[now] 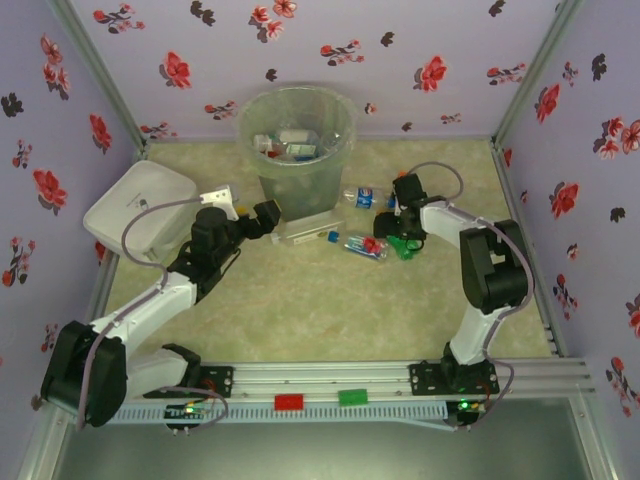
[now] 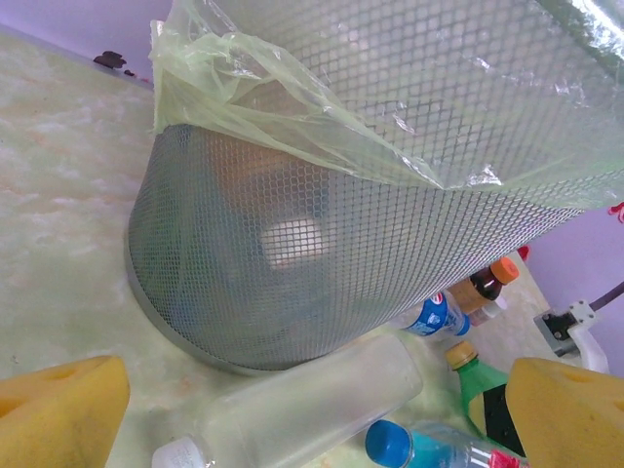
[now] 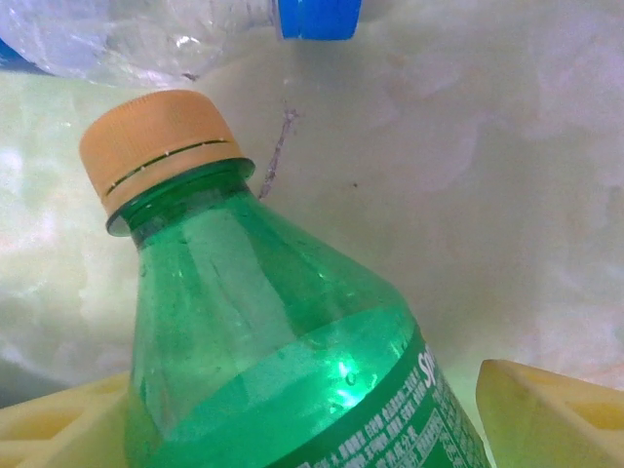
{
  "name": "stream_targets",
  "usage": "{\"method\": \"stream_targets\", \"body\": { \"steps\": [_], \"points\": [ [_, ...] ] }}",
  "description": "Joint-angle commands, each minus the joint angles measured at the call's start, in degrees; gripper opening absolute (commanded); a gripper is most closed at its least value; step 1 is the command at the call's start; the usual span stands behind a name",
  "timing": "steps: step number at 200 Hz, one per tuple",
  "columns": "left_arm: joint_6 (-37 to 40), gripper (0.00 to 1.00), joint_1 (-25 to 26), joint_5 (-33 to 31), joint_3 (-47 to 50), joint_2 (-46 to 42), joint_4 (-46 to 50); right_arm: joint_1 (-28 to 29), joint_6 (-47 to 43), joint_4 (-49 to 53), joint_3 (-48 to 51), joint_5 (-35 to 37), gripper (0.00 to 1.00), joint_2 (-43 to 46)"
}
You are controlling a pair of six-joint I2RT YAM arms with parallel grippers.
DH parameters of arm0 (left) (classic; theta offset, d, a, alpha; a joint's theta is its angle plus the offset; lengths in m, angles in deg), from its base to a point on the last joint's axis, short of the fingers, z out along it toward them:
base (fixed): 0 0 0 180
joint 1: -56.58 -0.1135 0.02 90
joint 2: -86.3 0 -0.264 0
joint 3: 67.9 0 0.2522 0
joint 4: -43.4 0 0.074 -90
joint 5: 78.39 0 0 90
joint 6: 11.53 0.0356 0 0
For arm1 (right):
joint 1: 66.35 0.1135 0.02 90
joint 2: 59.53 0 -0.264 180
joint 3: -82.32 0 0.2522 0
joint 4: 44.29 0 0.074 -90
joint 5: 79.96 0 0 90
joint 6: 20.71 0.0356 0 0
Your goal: Put the plastic bottles in the bin
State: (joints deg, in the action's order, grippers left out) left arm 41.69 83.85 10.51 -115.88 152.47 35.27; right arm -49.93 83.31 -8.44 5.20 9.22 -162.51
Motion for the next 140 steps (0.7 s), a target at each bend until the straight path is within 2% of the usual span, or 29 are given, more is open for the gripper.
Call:
{"method": "stream_targets", "body": {
  "steps": [1, 21, 52, 87, 115, 140],
  "points": [
    [-0.65, 1.0, -0.28, -0.98, 0.88, -1.22, -0.98, 0.55, 1.0, 1.25, 0.42, 1.83, 0.81, -0.53],
    [-0.62, 1.0, -0.28, -0.97, 0.99, -1.31, -0.97, 0.54, 1.09, 1.23, 0.38, 2.22, 0.75, -0.56],
    [-0.48, 1.0, -0.26, -1.04, 1.13, -1.66, -0.96, 0.57, 1.77, -0.5, 2.02, 2.62, 0.54, 2.67],
    [-0.73, 1.0, -0.31, -1.29, 1.08, -1.14, -1.09, 0.55, 2.61, -1.32, 3.37, 2.81, 0.46, 11.05],
    [-1.59, 1.0, -0.45, -1.43, 2.27, -0.31, -3.01, 0.56, 3.8, -1.05, 3.35, 2.54, 0.44, 18.71],
    [-2.77, 1.0, -0.54, -1.28, 3.17, 0.48, -3.92, 0.54, 5.7, -1.65, 1.92, -0.72, 0.44, 25.0]
  ]
}}
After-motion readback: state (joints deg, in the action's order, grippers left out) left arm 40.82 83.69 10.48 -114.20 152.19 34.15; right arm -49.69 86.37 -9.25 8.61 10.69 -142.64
